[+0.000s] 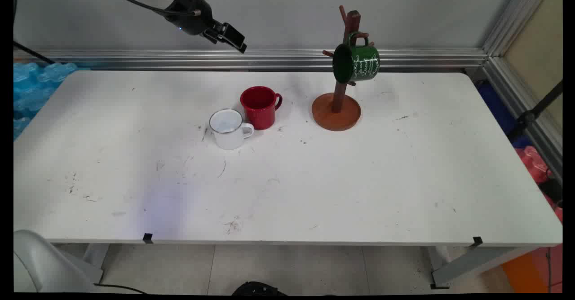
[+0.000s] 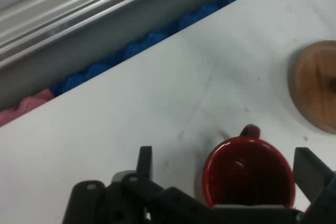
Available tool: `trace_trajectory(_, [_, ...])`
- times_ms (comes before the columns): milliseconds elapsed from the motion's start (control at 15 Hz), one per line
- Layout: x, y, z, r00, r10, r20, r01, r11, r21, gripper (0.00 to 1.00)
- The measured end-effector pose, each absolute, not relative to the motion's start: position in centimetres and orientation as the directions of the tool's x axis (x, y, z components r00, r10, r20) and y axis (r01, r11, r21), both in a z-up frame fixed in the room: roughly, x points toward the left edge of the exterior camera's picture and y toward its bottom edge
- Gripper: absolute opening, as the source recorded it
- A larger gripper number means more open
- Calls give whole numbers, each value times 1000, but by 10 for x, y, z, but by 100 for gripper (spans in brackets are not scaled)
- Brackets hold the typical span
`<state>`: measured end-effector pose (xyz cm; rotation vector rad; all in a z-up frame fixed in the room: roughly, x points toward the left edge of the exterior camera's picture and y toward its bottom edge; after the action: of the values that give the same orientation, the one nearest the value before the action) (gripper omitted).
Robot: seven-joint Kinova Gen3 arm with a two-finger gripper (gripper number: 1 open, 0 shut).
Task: Pick up the green mug from the rack
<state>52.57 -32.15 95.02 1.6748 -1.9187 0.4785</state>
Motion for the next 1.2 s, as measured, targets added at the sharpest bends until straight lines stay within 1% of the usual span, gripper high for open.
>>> trace_trajectory(200, [520, -323, 953, -106, -777, 620, -976, 202, 86, 100])
trace_trajectory(600, [492, -326, 965, -180, -728, 662, -929, 347, 130, 100])
trace_trajectory(1200, [446, -328, 968, -192, -689, 699, -843, 480, 243, 100])
